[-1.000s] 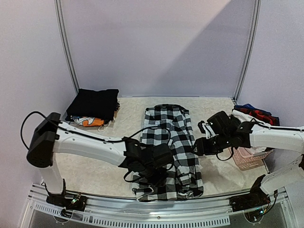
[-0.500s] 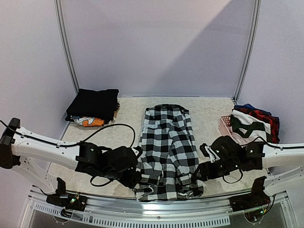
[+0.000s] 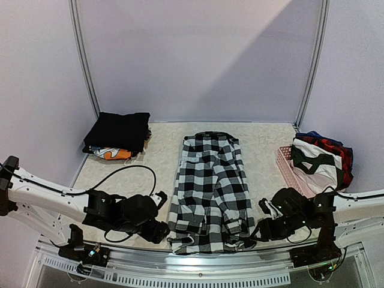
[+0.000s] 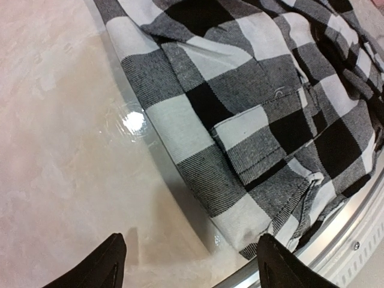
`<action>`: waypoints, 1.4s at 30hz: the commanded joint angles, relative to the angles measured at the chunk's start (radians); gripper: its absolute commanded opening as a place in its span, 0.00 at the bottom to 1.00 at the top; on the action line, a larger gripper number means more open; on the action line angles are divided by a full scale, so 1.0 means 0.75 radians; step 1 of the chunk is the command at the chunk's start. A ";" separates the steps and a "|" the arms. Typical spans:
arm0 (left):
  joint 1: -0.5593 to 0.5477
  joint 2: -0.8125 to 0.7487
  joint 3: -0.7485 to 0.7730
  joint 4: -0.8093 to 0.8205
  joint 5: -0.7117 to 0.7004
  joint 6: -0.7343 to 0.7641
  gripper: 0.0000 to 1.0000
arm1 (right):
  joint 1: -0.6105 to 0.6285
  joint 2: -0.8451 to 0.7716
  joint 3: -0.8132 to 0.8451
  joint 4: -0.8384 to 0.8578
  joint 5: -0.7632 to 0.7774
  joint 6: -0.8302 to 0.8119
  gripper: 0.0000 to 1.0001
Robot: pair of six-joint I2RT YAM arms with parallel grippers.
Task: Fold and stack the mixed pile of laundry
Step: Pick up the rectangle-folded shirt from the center of the board.
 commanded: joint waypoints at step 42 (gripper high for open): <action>-0.022 0.214 -0.047 0.463 0.430 -0.159 0.00 | 0.024 0.047 -0.061 0.162 -0.061 0.032 0.00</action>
